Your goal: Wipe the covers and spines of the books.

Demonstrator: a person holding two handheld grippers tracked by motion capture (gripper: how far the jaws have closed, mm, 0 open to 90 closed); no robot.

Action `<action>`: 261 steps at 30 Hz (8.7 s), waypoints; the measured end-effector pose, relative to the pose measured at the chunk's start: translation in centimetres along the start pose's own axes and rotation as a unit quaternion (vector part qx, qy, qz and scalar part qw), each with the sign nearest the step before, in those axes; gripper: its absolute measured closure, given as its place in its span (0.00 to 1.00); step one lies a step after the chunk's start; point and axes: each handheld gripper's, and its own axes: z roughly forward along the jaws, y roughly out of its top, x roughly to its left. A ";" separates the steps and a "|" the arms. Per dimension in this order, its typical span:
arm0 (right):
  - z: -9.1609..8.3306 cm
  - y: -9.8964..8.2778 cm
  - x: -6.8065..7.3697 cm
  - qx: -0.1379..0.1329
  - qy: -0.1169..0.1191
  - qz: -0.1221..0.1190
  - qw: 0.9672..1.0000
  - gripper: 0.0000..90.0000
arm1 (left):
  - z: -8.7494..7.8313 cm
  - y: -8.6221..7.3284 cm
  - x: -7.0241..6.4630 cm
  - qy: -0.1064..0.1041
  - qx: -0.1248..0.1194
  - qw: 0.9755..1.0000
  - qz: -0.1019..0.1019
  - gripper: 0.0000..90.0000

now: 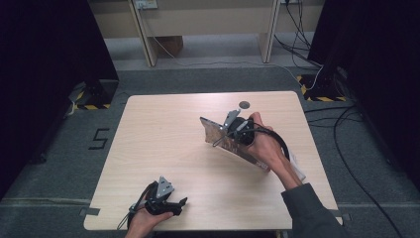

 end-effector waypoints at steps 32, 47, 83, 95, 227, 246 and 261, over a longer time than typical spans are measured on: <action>2.5 -6.3 12.0 -0.041 0.142 -0.042 0.988 0.91 | 0.1 0.3 1.8 0.025 -0.005 0.999 -0.023 0.22; 3.3 -9.1 14.5 -0.053 0.167 -0.008 0.985 0.75 | 2.8 4.6 1.8 0.017 -0.044 0.999 -0.003 0.22; 2.3 -16.0 15.1 -0.014 0.092 0.110 0.990 0.51 | 4.7 4.5 -3.4 -0.039 -0.032 0.991 0.125 0.36; 4.5 -16.1 11.4 -0.007 0.041 0.175 0.984 0.49 | 3.2 3.5 -5.4 -0.070 -0.017 0.991 0.115 0.50; 5.9 -25.8 0.0 -0.044 0.014 0.422 0.906 0.88 | 2.1 1.6 -4.7 -0.106 0.003 0.994 -0.012 0.29; 4.5 -18.6 2.2 -0.116 0.047 0.348 0.929 0.87 | 2.2 2.0 -7.3 -0.105 0.006 0.994 0.001 0.33; 7.6 -14.0 6.5 -0.063 0.082 0.255 0.961 0.86 | 2.4 2.0 -8.6 -0.109 -0.002 0.994 -0.002 0.33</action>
